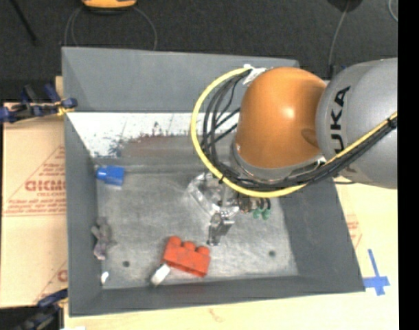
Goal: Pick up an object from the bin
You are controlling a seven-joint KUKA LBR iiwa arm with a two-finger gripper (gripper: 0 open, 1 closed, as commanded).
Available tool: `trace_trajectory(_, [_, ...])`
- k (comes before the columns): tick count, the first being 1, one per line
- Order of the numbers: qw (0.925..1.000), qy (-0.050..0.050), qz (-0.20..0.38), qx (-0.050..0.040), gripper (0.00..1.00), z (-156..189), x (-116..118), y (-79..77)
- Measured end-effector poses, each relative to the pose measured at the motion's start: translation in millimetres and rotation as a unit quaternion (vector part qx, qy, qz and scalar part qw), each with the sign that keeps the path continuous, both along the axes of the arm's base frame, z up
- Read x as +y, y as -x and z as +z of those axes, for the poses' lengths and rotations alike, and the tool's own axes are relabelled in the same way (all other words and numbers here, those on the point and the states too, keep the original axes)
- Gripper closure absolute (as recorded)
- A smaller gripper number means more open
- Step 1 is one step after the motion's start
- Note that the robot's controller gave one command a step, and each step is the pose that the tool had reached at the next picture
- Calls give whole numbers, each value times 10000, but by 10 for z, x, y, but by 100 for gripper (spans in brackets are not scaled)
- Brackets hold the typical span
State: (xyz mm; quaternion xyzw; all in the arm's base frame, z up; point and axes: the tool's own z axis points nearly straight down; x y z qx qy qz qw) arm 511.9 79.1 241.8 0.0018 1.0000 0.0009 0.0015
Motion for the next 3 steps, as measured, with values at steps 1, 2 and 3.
trace_trajectory(1, [9956,9,-936,49,0,-1554,31,281])
trace_trajectory(2, [9955,-2,-948,11,100,-1515,32,259])
trace_trajectory(3, [9990,-1,-456,-39,100,-50,-20,229])
